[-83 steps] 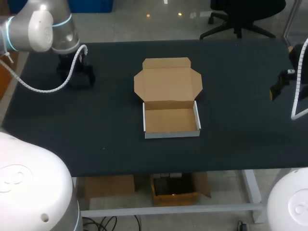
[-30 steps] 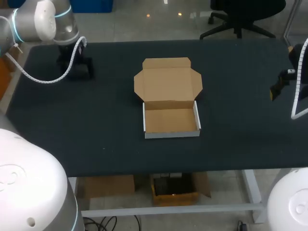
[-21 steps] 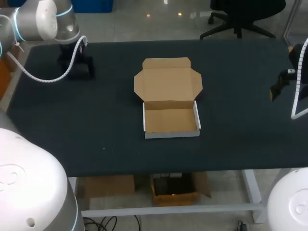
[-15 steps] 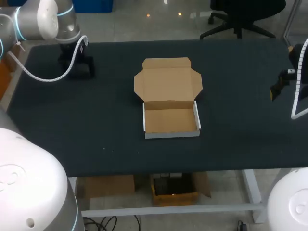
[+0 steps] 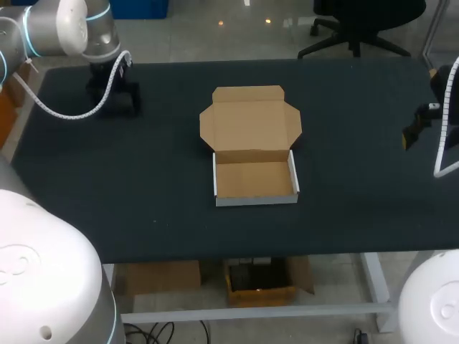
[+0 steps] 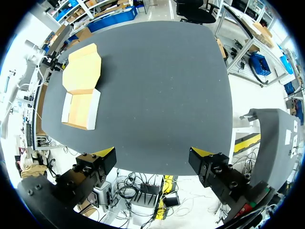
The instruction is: Assemble the packaging by folding the flat box into shape, placing the metal phone stand inside, and closing the box properly
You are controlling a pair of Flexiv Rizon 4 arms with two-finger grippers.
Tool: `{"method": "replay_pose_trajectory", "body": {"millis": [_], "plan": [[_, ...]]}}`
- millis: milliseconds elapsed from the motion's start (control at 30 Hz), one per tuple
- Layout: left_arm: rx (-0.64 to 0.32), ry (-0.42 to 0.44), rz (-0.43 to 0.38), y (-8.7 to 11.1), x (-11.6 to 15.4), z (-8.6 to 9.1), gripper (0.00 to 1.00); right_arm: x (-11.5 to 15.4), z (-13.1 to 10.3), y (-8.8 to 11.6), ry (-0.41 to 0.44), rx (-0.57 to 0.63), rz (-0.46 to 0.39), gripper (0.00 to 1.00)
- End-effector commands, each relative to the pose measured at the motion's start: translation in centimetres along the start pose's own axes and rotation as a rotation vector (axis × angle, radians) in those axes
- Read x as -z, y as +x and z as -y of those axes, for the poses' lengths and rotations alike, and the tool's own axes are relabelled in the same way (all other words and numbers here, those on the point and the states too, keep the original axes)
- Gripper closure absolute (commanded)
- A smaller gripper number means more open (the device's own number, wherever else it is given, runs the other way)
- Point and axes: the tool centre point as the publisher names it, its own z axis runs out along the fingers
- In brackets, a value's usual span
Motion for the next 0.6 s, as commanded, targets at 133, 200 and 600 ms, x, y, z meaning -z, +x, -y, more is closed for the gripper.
{"method": "replay_pose_trajectory", "body": {"millis": [133, 200, 600], "plan": [[0.001, -0.008, 0.003, 0.01, -0.02, 0.28, 0.0, 0.12, 0.04, 0.0, 0.002, 0.0, 0.001, 0.0], [0.001, -0.008, 0.003, 0.01, -0.02, 0.28, 0.0, 0.12, 0.04, 0.0, 0.002, 0.0, 0.001, 0.0], [-0.017, -0.004, 0.01, 0.52, -0.19, 0.65, 0.0, 0.12, 0.04, 0.0, 0.002, 0.0, 0.001, 0.0]]}}
